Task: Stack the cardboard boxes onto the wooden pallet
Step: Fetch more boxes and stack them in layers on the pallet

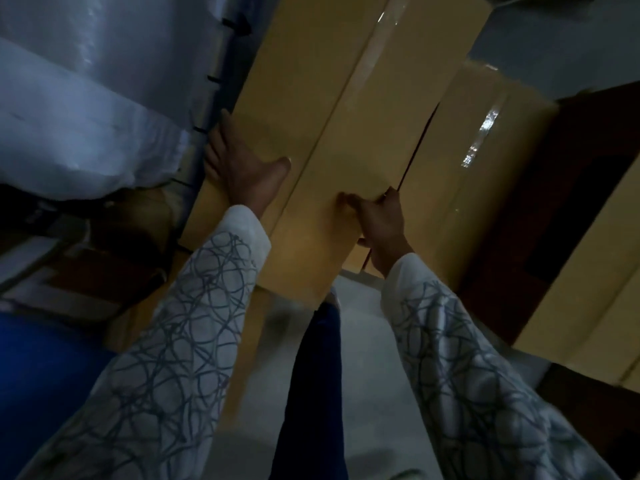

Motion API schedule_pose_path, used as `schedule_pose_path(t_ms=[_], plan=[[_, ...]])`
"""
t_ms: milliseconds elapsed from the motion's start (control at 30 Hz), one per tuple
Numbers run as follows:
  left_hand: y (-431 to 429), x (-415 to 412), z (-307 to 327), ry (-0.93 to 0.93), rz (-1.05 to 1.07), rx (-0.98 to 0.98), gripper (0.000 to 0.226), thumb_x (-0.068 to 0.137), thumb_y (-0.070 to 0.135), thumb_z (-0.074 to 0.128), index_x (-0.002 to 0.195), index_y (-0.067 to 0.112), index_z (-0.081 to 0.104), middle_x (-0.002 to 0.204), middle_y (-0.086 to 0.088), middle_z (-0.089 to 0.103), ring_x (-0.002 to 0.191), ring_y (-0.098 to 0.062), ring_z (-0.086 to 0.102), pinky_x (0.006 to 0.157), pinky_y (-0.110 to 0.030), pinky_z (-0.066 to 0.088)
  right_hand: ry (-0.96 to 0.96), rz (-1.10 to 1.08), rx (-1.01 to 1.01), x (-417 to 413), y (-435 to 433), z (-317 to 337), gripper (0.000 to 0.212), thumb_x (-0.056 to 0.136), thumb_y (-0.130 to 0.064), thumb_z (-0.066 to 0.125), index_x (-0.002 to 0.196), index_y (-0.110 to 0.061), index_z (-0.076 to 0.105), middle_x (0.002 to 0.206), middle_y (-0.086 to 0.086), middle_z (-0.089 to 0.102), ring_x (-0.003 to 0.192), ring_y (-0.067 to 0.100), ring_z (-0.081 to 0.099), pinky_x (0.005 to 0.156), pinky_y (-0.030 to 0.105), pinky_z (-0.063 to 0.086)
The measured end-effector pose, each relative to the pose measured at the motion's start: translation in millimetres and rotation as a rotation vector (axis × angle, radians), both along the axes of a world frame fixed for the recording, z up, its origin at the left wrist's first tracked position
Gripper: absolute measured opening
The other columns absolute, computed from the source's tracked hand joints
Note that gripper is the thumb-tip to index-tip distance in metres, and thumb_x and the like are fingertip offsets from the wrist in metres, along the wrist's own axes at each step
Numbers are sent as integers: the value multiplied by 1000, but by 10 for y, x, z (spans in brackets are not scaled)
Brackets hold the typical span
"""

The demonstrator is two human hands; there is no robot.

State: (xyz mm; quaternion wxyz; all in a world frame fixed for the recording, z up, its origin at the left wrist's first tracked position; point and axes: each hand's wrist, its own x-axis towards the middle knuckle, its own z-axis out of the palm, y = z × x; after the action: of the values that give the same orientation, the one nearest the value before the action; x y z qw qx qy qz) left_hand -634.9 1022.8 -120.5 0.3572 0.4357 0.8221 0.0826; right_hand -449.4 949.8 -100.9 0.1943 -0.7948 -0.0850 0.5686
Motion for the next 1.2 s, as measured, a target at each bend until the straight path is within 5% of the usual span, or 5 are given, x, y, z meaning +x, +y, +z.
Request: schedule_pose_path(t_ms=[300, 533, 733, 1067, 1200], plan=[[-194, 487, 1274, 139, -111, 193, 97, 56, 38, 73, 145, 16, 41, 144, -7, 42, 134, -30, 33, 108, -40, 20, 25, -319, 35, 106, -420, 1024, 63, 71, -54, 83, 121, -34, 51, 116, -15, 64, 111, 18, 62, 105, 50, 52], [-979, 877, 3005, 289, -478, 193, 156, 26, 84, 80, 152, 10, 29, 150, -14, 39, 135, -36, 35, 112, -50, 22, 58, -412, 87, 222, -1620, 2617, 48, 76, -60, 79, 112, -49, 49, 116, -22, 62, 110, 14, 63, 102, 54, 54], [-2063, 1280, 4095, 209, -722, 282, 155, 31, 88, 77, 157, 18, 19, 158, -11, 31, 140, -32, 27, 115, -50, 19, 27, -593, 169, 419, -3008, 3770, 39, 86, -51, 78, 111, -43, 51, 111, -17, 61, 102, 9, 61, 96, 52, 57], [-4683, 2653, 5143, 37, -1307, 668, 86, 68, 64, 71, 137, 19, 48, 139, -9, 52, 131, -32, 42, 115, -47, 20, 198, -1316, 274, 667, -5836, 4515, 93, 78, -87, 55, 141, -19, 47, 127, 13, 66, 100, 35, 72, 57, 44, 62], [-5781, 3441, 5280, 14, -1642, 777, 75, 71, 64, 65, 129, 17, 55, 130, -8, 58, 125, -31, 46, 116, -50, 21, 330, -1552, 336, 714, -6829, 4406, 132, 45, -101, 63, 153, -28, 42, 143, 12, 59, 113, 44, 66, 70, 57, 63]])
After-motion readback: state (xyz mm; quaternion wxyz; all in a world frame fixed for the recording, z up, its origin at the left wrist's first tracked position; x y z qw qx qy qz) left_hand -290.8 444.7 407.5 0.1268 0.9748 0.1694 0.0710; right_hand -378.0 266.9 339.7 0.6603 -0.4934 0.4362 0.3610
